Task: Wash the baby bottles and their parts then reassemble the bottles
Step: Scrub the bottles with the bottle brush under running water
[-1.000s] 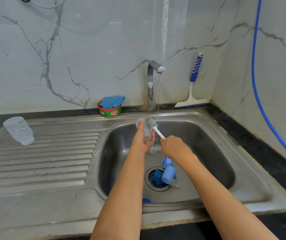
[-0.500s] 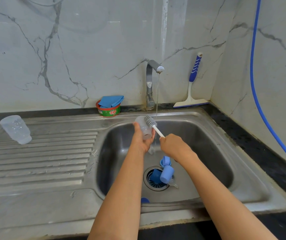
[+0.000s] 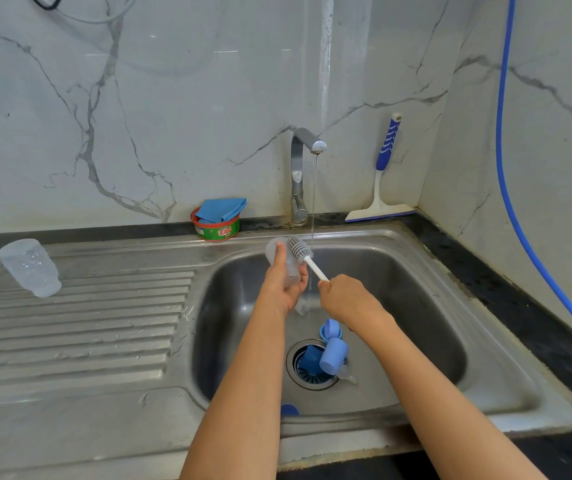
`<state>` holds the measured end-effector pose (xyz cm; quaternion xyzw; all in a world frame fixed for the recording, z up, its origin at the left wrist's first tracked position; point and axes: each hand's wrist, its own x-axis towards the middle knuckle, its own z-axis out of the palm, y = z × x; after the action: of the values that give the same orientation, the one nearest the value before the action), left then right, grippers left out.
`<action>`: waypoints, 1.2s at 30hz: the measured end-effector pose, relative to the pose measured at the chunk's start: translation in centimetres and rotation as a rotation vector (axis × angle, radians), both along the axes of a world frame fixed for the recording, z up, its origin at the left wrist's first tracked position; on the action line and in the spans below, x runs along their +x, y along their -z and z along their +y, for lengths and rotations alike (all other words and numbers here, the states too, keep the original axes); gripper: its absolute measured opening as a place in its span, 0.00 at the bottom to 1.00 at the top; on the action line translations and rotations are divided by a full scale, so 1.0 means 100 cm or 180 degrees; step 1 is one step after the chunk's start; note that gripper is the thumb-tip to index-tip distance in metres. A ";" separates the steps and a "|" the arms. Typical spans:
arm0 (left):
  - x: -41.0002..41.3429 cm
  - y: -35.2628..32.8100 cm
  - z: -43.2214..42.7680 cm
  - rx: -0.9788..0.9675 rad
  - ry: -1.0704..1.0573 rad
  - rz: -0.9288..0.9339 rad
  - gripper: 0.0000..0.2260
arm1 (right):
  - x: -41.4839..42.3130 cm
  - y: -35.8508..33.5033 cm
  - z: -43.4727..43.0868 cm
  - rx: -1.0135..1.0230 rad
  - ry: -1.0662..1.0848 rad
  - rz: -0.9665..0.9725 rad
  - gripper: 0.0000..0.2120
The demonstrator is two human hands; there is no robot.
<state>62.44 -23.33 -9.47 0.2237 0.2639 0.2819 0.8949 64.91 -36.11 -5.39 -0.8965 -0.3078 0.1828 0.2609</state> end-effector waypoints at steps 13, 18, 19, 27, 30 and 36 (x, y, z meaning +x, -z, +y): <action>-0.002 0.000 0.001 -0.0197 -0.0032 -0.0105 0.26 | -0.001 -0.007 -0.004 0.0004 -0.0057 0.0241 0.15; -0.004 -0.005 -0.001 -0.0554 0.0027 -0.0460 0.25 | 0.002 -0.009 0.001 0.0157 -0.0050 0.0217 0.17; -0.003 -0.004 0.000 -0.0556 -0.0001 -0.0469 0.25 | 0.002 -0.009 0.000 0.0141 -0.0039 0.0243 0.16; -0.006 -0.004 0.007 0.0106 -0.0016 0.0027 0.26 | -0.004 -0.011 -0.004 0.0147 0.0036 0.0220 0.14; -0.015 -0.009 0.008 0.0229 0.0096 0.0170 0.23 | -0.003 -0.013 -0.003 0.0337 -0.0033 0.0104 0.16; -0.027 -0.008 0.015 0.0052 -0.0085 0.0137 0.23 | 0.005 -0.017 -0.008 0.0437 -0.0073 -0.0017 0.19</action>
<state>59.79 -21.88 -8.71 0.2335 0.2837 0.2911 0.8833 65.46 -36.93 -3.74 -0.8734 -0.3305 0.1619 0.3188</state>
